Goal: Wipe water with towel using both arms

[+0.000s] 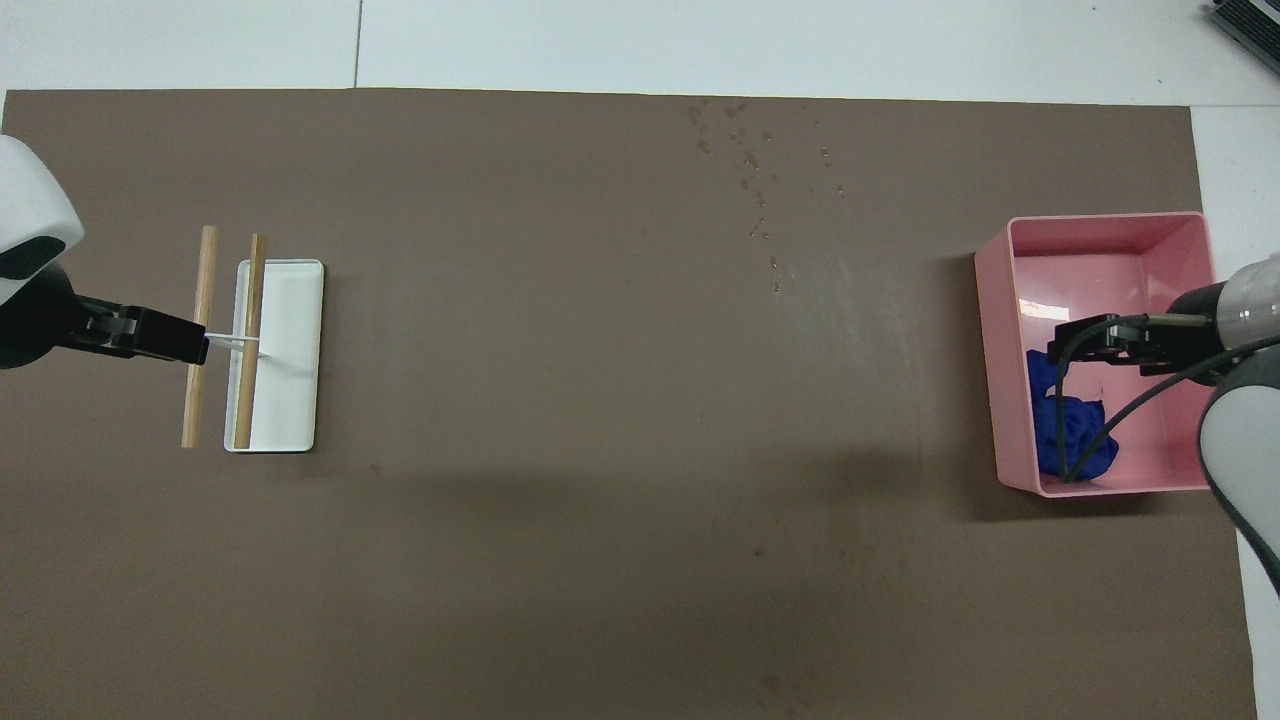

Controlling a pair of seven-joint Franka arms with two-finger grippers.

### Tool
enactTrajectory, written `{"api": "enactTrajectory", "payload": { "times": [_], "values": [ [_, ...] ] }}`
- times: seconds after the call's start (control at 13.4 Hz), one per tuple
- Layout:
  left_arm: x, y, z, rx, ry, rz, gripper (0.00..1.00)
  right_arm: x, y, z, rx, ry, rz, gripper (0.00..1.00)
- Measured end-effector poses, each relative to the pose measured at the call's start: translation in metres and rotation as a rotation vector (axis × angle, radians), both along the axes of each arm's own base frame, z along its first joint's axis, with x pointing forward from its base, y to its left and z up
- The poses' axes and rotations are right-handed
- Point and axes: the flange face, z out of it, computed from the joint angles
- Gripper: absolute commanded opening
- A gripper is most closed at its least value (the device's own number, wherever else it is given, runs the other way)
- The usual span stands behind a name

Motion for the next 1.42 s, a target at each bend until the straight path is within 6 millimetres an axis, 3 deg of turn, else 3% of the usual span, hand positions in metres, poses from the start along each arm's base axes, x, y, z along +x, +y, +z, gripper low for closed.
{"api": "enactTrajectory", "payload": {
  "times": [0.3, 0.45, 0.6, 1.04, 1.42],
  "values": [
    [0.0, 0.0, 0.0, 0.0, 0.0, 0.0, 1.0, 0.014, 0.057, 0.045, -0.049, -0.007, -0.013, 0.99],
    [0.0, 0.0, 0.0, 0.0, 0.0, 0.0, 1.0, 0.017, 0.088, 0.052, -0.082, -0.009, -0.01, 0.99],
    [0.0, 0.0, 0.0, 0.0, 0.0, 0.0, 1.0, 0.015, 0.1, 0.06, -0.091, 0.0, -0.007, 1.0],
    [0.0, 0.0, 0.0, 0.0, 0.0, 0.0, 1.0, -0.001, 0.042, 0.095, -0.099, 0.02, -0.1, 1.0],
    [0.0, 0.0, 0.0, 0.0, 0.0, 0.0, 1.0, -0.003, 0.039, 0.09, -0.1, 0.051, -0.086, 0.99]
  ]
}}
